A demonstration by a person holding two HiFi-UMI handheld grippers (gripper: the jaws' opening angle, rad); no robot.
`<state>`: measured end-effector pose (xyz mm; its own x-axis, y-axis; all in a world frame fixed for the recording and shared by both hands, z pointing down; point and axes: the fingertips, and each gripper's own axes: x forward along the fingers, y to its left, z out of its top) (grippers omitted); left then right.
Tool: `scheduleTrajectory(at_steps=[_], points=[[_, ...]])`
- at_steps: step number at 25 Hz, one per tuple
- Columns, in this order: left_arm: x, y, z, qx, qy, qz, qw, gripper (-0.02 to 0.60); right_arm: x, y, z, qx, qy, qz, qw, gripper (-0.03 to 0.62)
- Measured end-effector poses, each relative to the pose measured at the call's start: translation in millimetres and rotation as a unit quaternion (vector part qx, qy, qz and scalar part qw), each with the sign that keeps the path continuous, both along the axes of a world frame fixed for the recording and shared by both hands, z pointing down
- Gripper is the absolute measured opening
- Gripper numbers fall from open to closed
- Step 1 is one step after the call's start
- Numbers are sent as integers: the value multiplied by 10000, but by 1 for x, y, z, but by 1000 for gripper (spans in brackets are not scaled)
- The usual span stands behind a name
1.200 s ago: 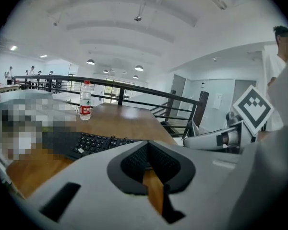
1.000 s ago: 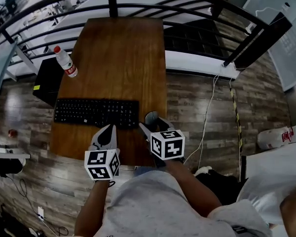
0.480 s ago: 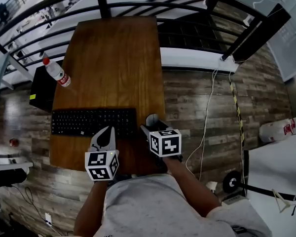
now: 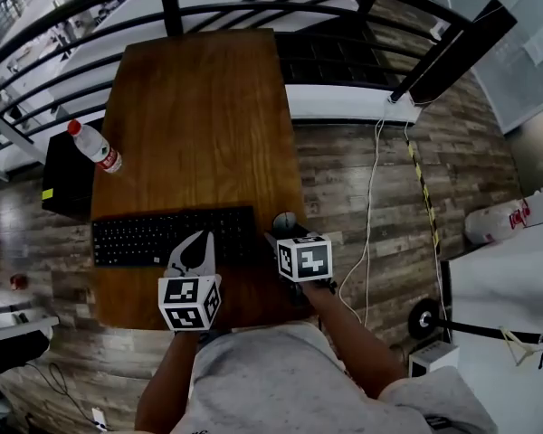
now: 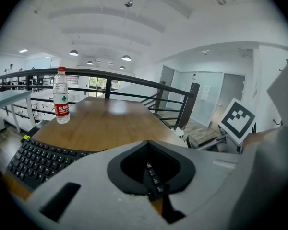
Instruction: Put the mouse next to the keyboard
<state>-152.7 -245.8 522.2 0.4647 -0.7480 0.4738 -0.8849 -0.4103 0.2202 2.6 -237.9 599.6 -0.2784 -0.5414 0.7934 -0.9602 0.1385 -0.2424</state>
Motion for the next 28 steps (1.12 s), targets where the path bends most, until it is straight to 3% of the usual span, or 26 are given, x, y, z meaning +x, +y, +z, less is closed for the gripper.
scheduleTrajectory(at_steps=[11,28], points=[[-12,-13,0,-27,170,478,9987,-5,6,-2,14,-452,591,373,9965,304],[-31,-21,1,-72,241,520,9983,-5,6,-11,25,-528,810,620,9934,302]])
